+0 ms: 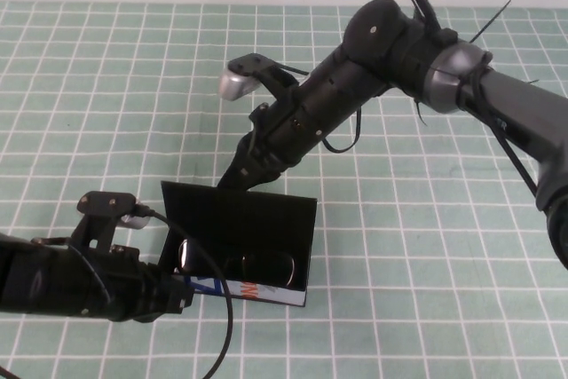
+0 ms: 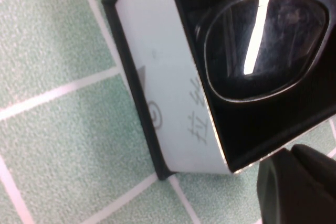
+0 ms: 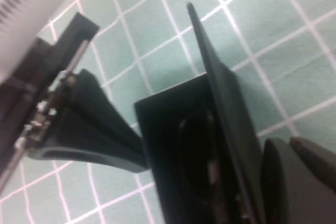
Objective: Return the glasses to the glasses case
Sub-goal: Close the glasses case
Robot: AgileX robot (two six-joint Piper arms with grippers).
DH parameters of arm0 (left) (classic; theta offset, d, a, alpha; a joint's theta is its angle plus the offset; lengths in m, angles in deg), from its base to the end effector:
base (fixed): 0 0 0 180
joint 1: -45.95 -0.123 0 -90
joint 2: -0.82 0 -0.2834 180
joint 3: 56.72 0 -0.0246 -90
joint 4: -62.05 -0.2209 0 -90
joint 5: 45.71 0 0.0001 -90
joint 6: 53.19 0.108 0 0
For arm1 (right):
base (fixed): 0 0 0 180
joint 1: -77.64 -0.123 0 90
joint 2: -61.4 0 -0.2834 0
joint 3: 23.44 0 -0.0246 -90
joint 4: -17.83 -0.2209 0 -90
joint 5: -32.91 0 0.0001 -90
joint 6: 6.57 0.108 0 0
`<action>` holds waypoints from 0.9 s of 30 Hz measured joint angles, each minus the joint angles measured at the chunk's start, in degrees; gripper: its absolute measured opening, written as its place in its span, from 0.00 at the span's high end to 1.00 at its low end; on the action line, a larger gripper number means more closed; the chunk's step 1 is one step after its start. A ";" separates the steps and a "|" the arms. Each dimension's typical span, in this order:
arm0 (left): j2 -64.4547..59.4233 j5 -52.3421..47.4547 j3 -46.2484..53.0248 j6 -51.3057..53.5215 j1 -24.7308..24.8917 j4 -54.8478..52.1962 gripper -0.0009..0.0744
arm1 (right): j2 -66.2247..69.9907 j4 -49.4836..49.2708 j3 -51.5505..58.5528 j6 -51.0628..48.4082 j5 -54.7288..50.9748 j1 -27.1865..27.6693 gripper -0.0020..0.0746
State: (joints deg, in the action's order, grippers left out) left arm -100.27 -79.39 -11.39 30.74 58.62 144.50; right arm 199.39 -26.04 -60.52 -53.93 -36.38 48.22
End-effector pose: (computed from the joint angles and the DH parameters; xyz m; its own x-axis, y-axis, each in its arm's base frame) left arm 0.2214 -0.1107 0.1515 -0.8328 0.2317 -0.5028 0.4837 0.7463 -0.4573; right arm 0.3626 0.2849 0.2163 -0.4755 -0.6864 -0.5502 -0.8705 0.2767 0.4070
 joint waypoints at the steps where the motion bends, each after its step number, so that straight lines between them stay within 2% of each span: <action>1: 0.00 0.00 0.00 0.00 0.00 0.00 0.99 | -0.22 0.48 0.00 0.59 0.01 -0.33 0.99; 10: 0.00 0.00 -0.08 0.00 0.00 0.00 0.99 | -0.32 3.30 3.75 2.29 -0.11 -2.64 0.99; 21: 0.00 -0.14 -0.08 0.00 0.00 0.00 0.99 | -1.08 5.25 7.67 0.41 0.26 -2.83 0.99; 27: 3.21 -8.54 -1.70 0.00 0.00 -0.59 0.99 | -4.81 10.43 6.50 1.98 0.04 -2.88 0.99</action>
State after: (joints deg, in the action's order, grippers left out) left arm -97.06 -87.93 -13.09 30.74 58.62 143.91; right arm 194.57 -15.61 -54.02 -51.95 -36.34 45.33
